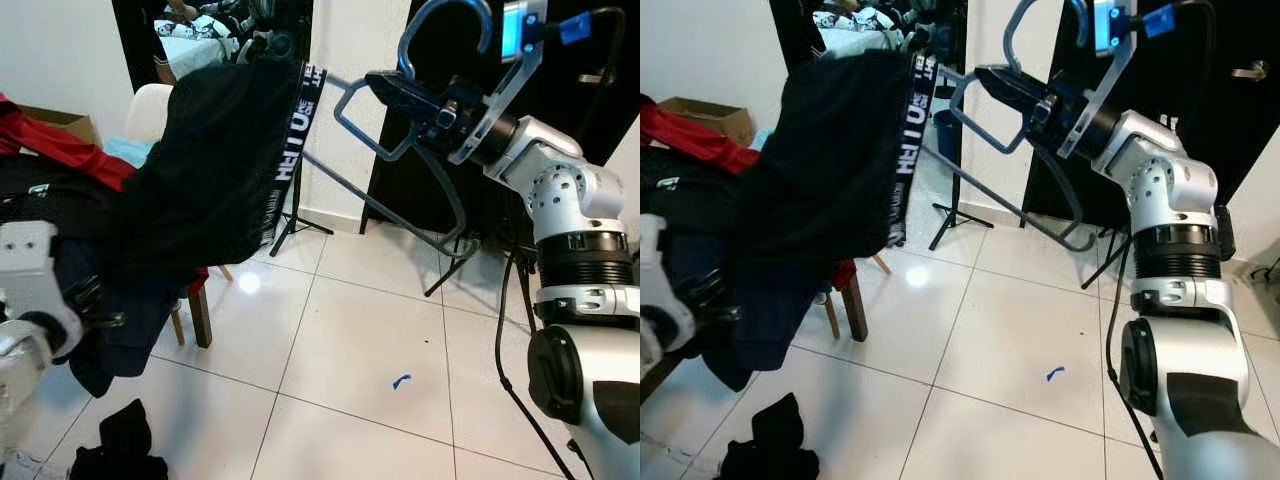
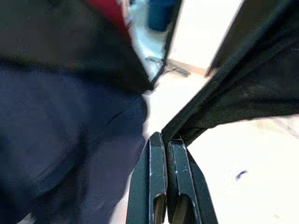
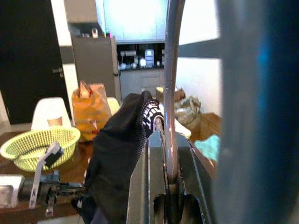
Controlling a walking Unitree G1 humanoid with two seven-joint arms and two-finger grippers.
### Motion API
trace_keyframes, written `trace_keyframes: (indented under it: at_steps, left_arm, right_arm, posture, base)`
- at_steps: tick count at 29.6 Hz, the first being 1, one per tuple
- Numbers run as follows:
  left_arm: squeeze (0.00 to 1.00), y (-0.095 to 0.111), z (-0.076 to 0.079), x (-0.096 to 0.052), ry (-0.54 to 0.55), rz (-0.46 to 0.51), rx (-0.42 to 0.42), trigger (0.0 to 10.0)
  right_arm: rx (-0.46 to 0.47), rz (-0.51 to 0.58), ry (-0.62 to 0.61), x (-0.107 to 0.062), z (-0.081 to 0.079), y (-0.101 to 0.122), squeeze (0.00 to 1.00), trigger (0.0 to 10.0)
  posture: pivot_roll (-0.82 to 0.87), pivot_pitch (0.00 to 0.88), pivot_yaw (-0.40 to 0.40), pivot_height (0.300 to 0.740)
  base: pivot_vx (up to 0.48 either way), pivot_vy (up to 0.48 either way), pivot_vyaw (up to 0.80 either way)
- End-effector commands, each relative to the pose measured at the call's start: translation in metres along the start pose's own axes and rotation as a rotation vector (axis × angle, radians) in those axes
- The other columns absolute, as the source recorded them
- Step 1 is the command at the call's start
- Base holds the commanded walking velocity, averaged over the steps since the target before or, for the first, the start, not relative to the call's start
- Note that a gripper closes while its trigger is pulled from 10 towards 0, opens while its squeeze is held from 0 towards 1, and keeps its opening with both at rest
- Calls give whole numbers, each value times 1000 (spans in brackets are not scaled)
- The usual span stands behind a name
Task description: Hang hanger
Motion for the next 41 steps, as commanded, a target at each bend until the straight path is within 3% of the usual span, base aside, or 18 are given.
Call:
trace_keyframes:
  at_steps: [1, 2, 3, 8, 10, 11, 13, 17, 19, 21, 23, 25, 26, 27, 28, 30, 34, 41]
  left_arm:
    - [275, 4, 11, 1, -59, 30, -10, 10000]
    - [275, 9, 16, 1, -88, 56, -9, 10000]
    - [1000, 14, 25, 0, -149, 67, 19, 10000]
    - [1000, 11, 25, -2, -161, 38, 57, 10000]
    - [1000, -7, 18, -10, -183, -107, 252, 10000]
    - [1000, -7, 18, -10, -183, -107, 252, 10000]
    - [1000, -22, 8, -20, -203, -239, 403, 10000]
    - [1000, -27, -4, -29, -196, -325, 520, 10000]
    - [1000, -27, -4, -29, -196, -325, 520, 10000]
    - [1000, -11, -11, -29, -160, -268, 544, 10000]
    - [1000, 30, -4, -19, -111, 4, 406, 10000]
    - [1000, 46, -1, -18, -98, 110, 348, 10000]
    - [1000, 46, -1, -18, -98, 110, 348, 10000]
    - [0, 69, 3, -17, -82, 268, 247, 10000]
    - [0, 87, 5, -20, -82, 402, 151, 10000]
    - [0, 87, 5, -20, -82, 402, 151, 10000]
    - [0, 111, 5, -25, -71, 582, 19, 10000]
    - [0, 109, 17, -16, -81, 584, -29, 10000]
  right_arm:
    - [-35, 73, 23, 0, -7, 18, 0, 10000]
    - [-37, 64, 31, 1, -8, 16, 0, 10000]
    - [-35, 58, 43, 2, -9, 14, 0, 10000]
    - [-34, 58, 48, 2, -10, 14, 0, 10000]
    - [-38, 58, 52, 1, -10, 16, 0, 10000]
    - [-38, 58, 52, 1, -10, 16, 0, 10000]
    - [-45, 54, 51, 1, -9, 18, 0, 10000]
    - [-54, 45, 44, 1, -8, 17, 0, 10000]
    - [-54, 45, 44, 1, -8, 17, 0, 10000]
    - [-58, 28, 41, 3, -8, 13, 0, 10000]
    - [-69, -11, 61, 5, -11, 4, 0, 10000]
    - [-74, -28, 71, 5, -12, 1, 0, 10000]
    - [-74, -28, 71, 5, -12, 1, 0, 10000]
    - [-80, -54, 95, 6, -14, -3, 0, 10000]
    - [-87, -81, 117, 6, -17, -7, 0, 10000]
    - [-87, -81, 117, 6, -17, -7, 0, 10000]
    - [-94, -115, 144, 5, -20, -13, 0, 10000]
    - [-84, -112, 168, 6, -24, -17, 0, 10000]
  posture:
    - [-17, 0, -67, 740]
    - [-17, 0, -67, 740]
    - [-19, 0, -67, 740]
    - [-19, 0, -68, 740]
    - [-17, 0, -70, 740]
    - [-17, 0, -70, 740]
    - [-16, 0, -71, 740]
    - [-15, 0, -73, 740]
    - [-15, 0, -73, 740]
    - [-12, 0, -74, 740]
    - [-14, 0, -73, 740]
    - [-14, 0, -73, 740]
    - [-14, 0, -73, 740]
    - [-13, 0, -76, 740]
    - [-15, 0, -76, 740]
    - [-15, 0, -76, 740]
    - [-17, 0, -76, 740]
    - [-18, 0, -74, 740]
  base:
    - [0, 0, 0]
    - [0, 0, 0]
    - [0, 0, 0]
    - [0, 0, 0]
    - [0, 0, 0]
    - [0, 0, 0]
    - [0, 0, 0]
    - [0, 0, 0]
    - [0, 0, 0]
    - [0, 0, 0]
    - [0, 0, 0]
    - [0, 0, 0]
    - [0, 0, 0]
    - [0, 0, 0]
    - [0, 0, 0]
    - [0, 0, 0]
    - [0, 0, 0]
    - [0, 0, 0]
Point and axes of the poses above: a point about 5 cm out from each wrist's last joint towards the gripper, its own x axis pointing out of the wrist towards the gripper, its own y axis along the axis of the wrist's last joint, z = x × y, the point moved 1 cm from there along x, pointing out of the wrist towards the gripper, and after that the axes turned 9 degrees about x, right-handed, at the moved point
